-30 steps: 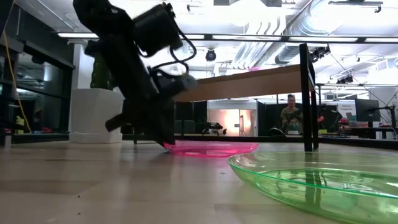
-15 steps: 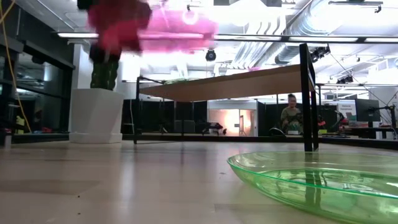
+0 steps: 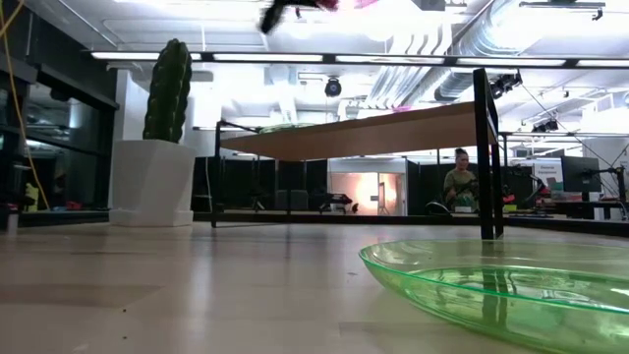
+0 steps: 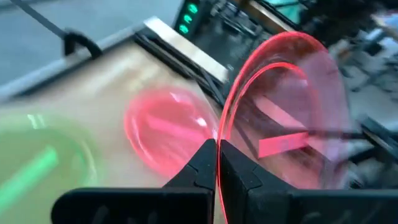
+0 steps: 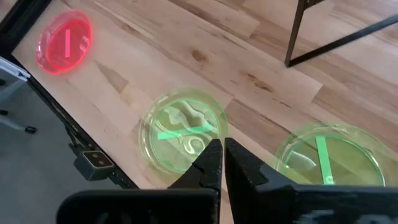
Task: Place and stack plates onto a shelf
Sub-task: Stack the top light pink plate on top of the light pink plate on the shelf
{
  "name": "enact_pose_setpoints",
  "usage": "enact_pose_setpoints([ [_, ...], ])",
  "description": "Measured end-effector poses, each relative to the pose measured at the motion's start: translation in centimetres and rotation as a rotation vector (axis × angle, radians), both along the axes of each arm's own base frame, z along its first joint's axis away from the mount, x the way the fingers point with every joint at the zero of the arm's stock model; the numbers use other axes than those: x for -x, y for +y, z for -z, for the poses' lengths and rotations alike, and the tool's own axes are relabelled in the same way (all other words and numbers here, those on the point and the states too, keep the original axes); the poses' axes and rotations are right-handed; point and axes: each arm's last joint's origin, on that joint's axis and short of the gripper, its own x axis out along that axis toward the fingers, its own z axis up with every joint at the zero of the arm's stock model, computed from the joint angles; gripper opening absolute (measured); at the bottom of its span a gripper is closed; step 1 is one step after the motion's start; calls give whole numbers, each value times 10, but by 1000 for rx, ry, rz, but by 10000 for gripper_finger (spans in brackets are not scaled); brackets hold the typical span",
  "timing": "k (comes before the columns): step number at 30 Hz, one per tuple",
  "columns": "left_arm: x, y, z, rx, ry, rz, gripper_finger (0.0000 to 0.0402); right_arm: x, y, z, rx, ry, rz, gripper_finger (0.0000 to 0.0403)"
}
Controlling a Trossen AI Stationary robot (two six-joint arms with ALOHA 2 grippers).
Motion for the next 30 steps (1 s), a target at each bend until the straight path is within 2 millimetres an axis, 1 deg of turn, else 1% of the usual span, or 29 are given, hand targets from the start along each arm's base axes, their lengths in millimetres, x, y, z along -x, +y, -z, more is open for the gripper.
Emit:
enact_pose_setpoints([
  [2,-21,18,1,-29,11,-25,0,-1,-1,0,1,0,2,0],
  [4,-40,33,8,-39,38,-47,0,-2,-2,0,4,-4,7,0],
  [6,-55,43,18,-36,65,-65,0,-3,-2,0,12,-16,12,0],
  [9,-74,50,36,-22,103,-73,0,-4,-3,-1,17,-40,20,0],
  [12,-86,51,53,-12,143,-70,0,-5,-3,-1,22,-54,22,0],
  [15,-93,48,65,-9,168,-87,0,-5,-2,-1,22,-58,23,0],
  [19,-98,47,73,-33,189,-119,0,-5,-3,-1,30,-70,25,0],
  [25,-98,47,73,-74,202,-110,2,-6,-3,-2,41,-86,28,0],
  [30,-97,47,74,-79,219,-100,19,-6,-3,-2,41,-86,27,0],
])
